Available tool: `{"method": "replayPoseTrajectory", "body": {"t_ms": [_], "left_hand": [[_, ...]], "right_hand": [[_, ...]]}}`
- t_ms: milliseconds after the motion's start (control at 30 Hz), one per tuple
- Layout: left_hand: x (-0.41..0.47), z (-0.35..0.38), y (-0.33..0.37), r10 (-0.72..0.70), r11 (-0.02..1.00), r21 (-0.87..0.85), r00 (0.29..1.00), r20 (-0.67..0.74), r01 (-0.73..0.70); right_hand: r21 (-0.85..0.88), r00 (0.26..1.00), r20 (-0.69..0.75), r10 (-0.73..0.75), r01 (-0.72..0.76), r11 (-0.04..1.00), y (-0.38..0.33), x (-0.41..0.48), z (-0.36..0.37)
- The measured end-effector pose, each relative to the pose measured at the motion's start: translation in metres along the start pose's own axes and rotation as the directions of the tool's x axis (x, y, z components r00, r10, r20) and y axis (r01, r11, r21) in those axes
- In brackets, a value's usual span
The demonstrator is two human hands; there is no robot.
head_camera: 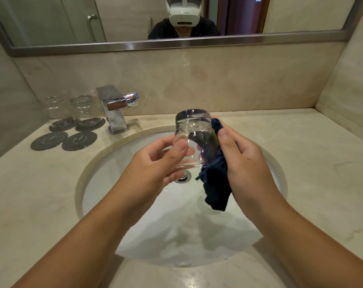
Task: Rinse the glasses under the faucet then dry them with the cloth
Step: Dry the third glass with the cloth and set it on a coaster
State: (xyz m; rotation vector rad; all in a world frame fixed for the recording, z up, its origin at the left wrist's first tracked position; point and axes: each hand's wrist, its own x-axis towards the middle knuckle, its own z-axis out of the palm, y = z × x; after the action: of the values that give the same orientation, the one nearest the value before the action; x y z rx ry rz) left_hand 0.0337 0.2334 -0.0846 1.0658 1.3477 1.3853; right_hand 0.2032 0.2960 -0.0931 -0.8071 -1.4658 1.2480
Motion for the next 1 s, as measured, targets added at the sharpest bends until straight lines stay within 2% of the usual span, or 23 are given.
{"method": "replayPoseTrajectory", "body": {"t_ms": [100,167,233,333,467,567,800,900,1000], "left_hand": [[0.003,-0.001,0.001,-0.057,0.998,0.023,0.997,0.045,0.056],[0.007,-0.001,0.000,-0.057,0.996,0.070,0.998,0.000,0.057],[0.009,0.001,-0.001,-0.060,0.997,0.043,0.997,-0.037,0.062],[0.007,0.001,-0.002,-0.050,0.998,0.032,0.999,-0.017,0.051],[0.003,-0.001,-0.004,-0.011,0.988,0.154,1.000,-0.001,0.011],[0.003,-0.001,-0.005,-0.073,0.992,0.102,0.997,-0.006,0.074],[0.004,-0.001,-0.002,-0.189,0.973,-0.116,0.977,0.099,0.200],[0.005,0.001,0.001,-0.209,0.960,-0.182,0.977,0.036,0.212],[0.008,-0.002,0.002,-0.211,0.948,-0.262,0.973,-0.090,0.181]], "right_hand": [[0.037,0.998,-0.021,0.051,-0.050,0.998,0.001,0.001,0.000],[-0.019,0.998,-0.055,0.031,-0.032,0.999,0.004,0.002,0.000],[-0.084,0.998,-0.063,-0.020,0.015,0.996,0.004,0.001,0.000],[-0.133,0.999,0.018,-0.048,0.050,0.990,-0.005,-0.007,0.002],[-0.112,0.996,0.094,-0.010,0.020,0.993,-0.008,-0.012,0.005],[-0.160,0.996,0.087,-0.034,0.047,0.986,-0.005,-0.008,0.003],[-0.090,0.998,0.054,0.033,-0.028,0.996,0.002,0.001,0.001],[-0.068,0.999,-0.047,0.010,-0.014,0.998,-0.004,0.005,-0.003],[0.120,0.984,-0.162,0.077,-0.057,0.991,-0.015,0.008,-0.012]]}}
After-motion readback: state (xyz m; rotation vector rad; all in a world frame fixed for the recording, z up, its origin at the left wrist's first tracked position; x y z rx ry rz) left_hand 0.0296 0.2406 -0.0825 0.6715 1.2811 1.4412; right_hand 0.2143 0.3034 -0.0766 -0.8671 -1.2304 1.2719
